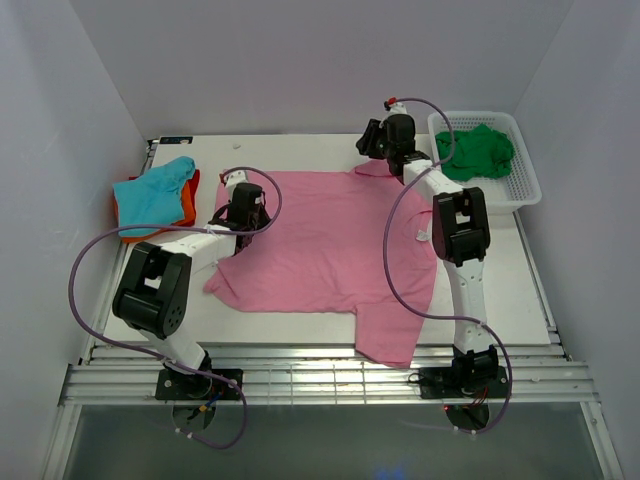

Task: Fold and stack the t-shirts
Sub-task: Flatten the tshirt out

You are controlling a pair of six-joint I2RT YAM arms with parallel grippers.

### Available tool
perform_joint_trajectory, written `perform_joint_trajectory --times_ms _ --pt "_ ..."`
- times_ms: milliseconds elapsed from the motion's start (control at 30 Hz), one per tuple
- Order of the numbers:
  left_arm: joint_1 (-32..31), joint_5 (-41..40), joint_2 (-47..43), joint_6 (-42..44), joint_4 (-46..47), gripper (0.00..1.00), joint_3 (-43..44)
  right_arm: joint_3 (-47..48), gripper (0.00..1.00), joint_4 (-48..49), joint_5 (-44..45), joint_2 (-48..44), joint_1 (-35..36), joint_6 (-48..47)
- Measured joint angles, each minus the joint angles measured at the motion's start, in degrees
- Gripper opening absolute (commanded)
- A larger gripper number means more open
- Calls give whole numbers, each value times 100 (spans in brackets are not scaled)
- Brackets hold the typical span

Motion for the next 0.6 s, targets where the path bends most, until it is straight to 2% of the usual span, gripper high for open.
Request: perform_joint_trajectory --times_ms 167,433,467,600 --pt "0 15 -9 0 7 38 -24 -205 45 -195 197 -229 0 -142" --pt "0 144 -26 2 26 39 -79 -446 45 -997 1178 -745 0 -866" --pt "0 168 -31 2 33 39 -79 -422 49 -1097 1307 -754 0 -962" --pt "0 262 -61 7 48 40 -79 -219 53 -1556 1711 -699 -9 -1257"
